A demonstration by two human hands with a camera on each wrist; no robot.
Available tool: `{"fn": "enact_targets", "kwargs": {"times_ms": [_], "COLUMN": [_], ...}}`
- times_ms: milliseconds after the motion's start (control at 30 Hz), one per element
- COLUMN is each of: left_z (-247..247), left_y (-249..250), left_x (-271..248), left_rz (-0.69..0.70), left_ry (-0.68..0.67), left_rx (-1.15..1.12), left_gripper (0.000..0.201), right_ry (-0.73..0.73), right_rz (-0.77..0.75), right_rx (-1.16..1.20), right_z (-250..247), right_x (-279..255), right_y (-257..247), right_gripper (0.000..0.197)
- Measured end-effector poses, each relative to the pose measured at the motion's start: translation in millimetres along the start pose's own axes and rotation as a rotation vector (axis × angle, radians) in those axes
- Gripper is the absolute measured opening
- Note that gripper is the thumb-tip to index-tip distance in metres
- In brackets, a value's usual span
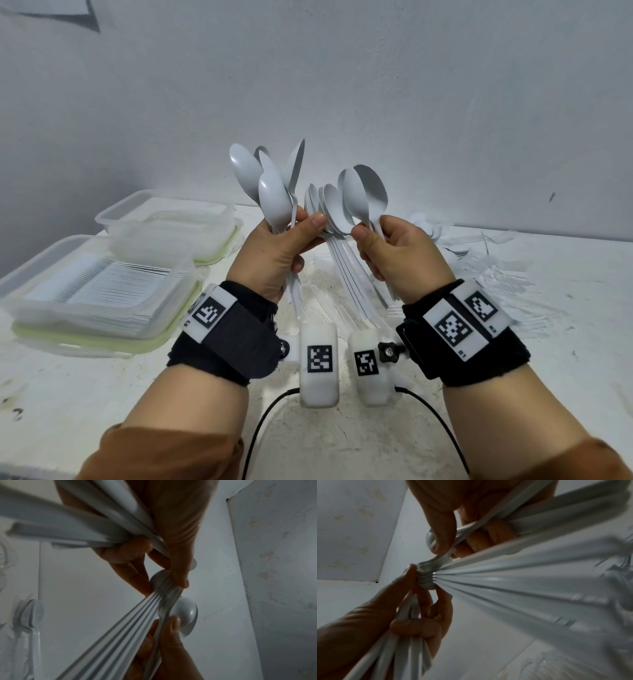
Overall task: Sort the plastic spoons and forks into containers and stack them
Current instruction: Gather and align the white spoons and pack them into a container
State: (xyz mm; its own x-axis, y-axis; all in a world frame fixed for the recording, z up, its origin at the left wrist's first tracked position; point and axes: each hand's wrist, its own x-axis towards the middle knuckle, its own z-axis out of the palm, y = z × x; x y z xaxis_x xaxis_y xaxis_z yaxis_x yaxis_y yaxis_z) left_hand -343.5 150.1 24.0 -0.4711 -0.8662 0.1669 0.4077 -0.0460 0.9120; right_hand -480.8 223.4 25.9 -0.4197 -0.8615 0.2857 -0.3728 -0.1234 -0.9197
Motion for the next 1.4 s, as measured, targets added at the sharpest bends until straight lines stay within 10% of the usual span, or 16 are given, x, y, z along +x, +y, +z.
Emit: {"fn": "enact_targets", "kwargs": {"times_ms": [1400], "left_z": [4], "left_y": [1], "left_x": [0], "left_rz": [0.043], "left_ry": [-0.019], "left_rx": [0.036], "left_gripper": [0.02], "right_ry": [-0.077], "right_rz": [0.046], "right_rx": [-0.144], "right_z": [12], "right_x": [-1], "right_y": [-10], "right_gripper": [0.03]}}
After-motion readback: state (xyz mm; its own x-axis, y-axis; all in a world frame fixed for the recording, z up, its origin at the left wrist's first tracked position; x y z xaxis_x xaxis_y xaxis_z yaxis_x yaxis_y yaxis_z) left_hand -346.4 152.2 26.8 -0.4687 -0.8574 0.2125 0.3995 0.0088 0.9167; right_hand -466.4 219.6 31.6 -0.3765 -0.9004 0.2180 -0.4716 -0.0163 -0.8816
